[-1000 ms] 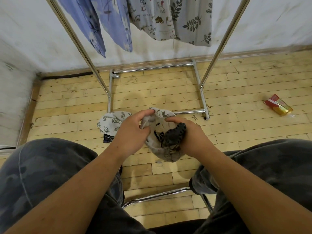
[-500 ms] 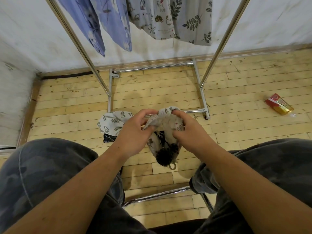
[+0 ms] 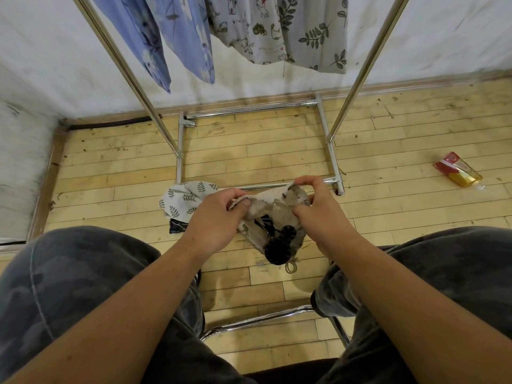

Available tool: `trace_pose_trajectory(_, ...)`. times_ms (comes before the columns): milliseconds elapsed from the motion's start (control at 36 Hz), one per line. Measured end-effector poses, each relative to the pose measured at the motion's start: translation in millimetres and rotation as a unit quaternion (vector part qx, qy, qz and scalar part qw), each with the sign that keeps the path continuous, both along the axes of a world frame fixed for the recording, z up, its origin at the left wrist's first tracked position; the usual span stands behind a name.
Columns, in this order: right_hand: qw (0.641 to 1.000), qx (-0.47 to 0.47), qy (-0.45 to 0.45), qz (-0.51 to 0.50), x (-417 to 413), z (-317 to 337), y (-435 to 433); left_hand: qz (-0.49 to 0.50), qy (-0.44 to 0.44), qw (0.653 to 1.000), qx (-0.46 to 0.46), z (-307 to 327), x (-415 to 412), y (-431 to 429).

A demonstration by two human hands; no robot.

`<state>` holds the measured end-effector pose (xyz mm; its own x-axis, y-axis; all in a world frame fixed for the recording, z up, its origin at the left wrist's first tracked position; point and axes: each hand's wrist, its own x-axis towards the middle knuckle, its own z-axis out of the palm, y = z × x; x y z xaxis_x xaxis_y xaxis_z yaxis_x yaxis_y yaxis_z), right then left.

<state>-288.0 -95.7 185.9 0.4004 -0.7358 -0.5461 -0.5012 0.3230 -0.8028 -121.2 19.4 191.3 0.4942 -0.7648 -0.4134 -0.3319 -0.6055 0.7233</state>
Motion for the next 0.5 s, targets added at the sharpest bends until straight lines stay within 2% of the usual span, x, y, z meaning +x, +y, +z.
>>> trace_pose_trajectory(278,0.998,0.043,-0.024,0.026,7,7,5,-0.013,0.041,0.999,-0.021,6,-4,-2)
trace_pose_trajectory(417,0.999,0.025,-0.016,0.024,8,9,7,-0.002,0.043,0.998,-0.043,7,-6,-1)
trace_pose_trajectory(500,1.0,0.016,-0.018,0.019,6,7,7,-0.002,0.075,0.996,-0.044,11,-7,-1)
